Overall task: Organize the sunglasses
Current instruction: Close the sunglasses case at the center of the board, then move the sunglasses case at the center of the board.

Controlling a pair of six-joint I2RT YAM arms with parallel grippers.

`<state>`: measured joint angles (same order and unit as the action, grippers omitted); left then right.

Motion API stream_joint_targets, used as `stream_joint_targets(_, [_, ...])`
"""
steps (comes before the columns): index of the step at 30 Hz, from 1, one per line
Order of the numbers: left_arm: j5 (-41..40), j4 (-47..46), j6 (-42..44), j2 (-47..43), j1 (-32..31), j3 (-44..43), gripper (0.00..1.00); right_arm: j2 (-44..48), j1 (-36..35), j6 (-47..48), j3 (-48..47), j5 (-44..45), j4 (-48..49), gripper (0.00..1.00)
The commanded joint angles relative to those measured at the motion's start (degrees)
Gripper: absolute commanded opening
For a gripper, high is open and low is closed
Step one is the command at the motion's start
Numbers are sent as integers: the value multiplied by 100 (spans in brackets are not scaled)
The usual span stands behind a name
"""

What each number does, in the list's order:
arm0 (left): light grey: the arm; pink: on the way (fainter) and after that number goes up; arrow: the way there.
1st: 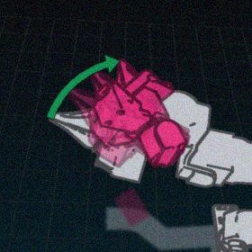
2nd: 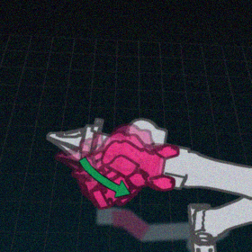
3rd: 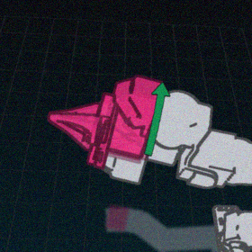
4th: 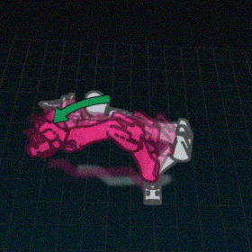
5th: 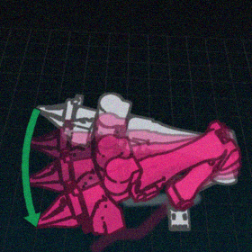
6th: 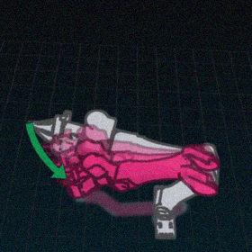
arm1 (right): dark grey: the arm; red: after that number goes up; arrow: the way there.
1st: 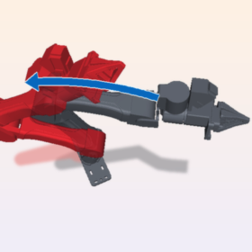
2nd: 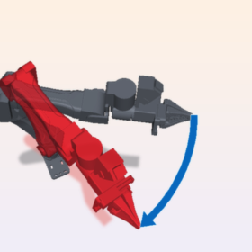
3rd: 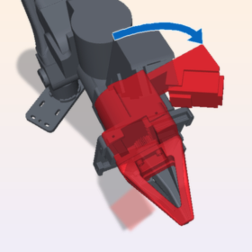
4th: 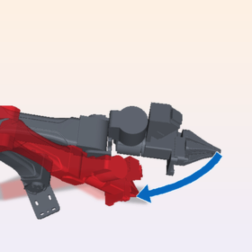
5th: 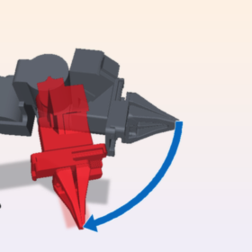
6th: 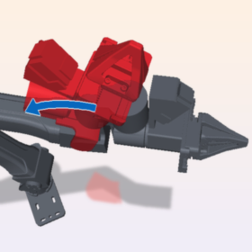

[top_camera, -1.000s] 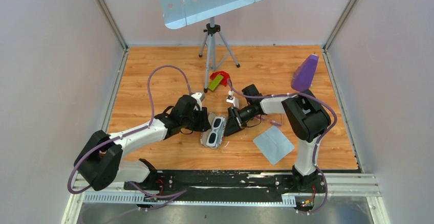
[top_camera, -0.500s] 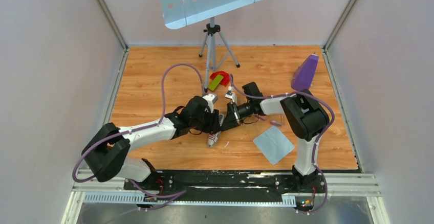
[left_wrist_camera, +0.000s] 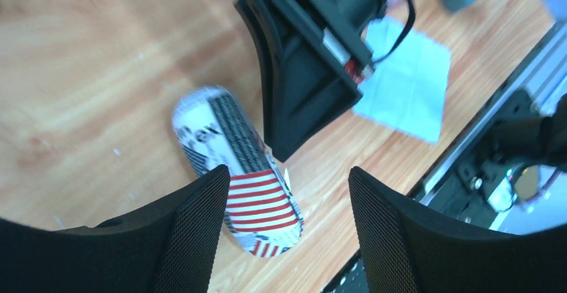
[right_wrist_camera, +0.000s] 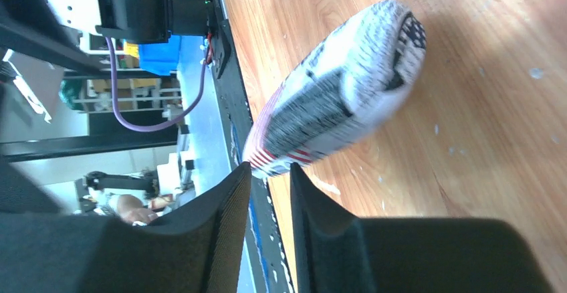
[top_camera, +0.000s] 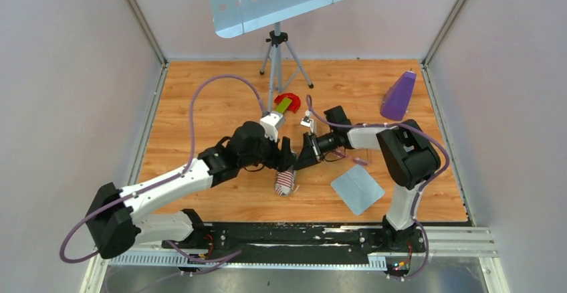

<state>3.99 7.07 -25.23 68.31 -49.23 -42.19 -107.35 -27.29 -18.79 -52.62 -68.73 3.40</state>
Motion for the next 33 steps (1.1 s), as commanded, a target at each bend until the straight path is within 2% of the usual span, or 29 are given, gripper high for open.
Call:
stream_joint_targets(1, [-653,707,384,-320,-13,-528,71,586,301,1085,-139,230,-1245,36])
stream_joint_targets(4, [-900,1173,95,-123,-16,-662,73,966,376,1618,-213,525,-1912,40])
stream_joint_targets(6, [-948,1235,-185,33,-58,-663,78,1271,422,2068,-295,857,-2398,40])
stream_joint_targets(9, [-1435,1248,-555,298,-414,-704,80,1752,542,2684,-425,1272,-3023,41])
stream_joint_targets(11, [-1894,1412,-673,588,-763,-884,86,2110,711,2959,-498,1478,-3369,42])
stream_joint_targets(15, [-2456,1613,-1142,1326,-1275,-1197,87,2853,1211,3389,-638,1824,-3989,46])
stream_joint_targets(19, [-2608,1740,-1405,2095,-1547,-1610,88,3506,1679,3778,-766,2179,-4632,51])
stream_joint_targets(24, [-2914,2027,-1870,3021,-1620,-2138,88,4296,1938,3940,-609,2861,-4672,61])
stream_joint_targets(29, [-3232,2737,-2021,4008,-1616,-2858,87,4833,1969,3834,-387,2941,-4492,62])
stream_joint_targets(33, [-3178,2670,-2074,4190,-1558,-2843,79,5014,1974,3795,-322,2896,-4497,62])
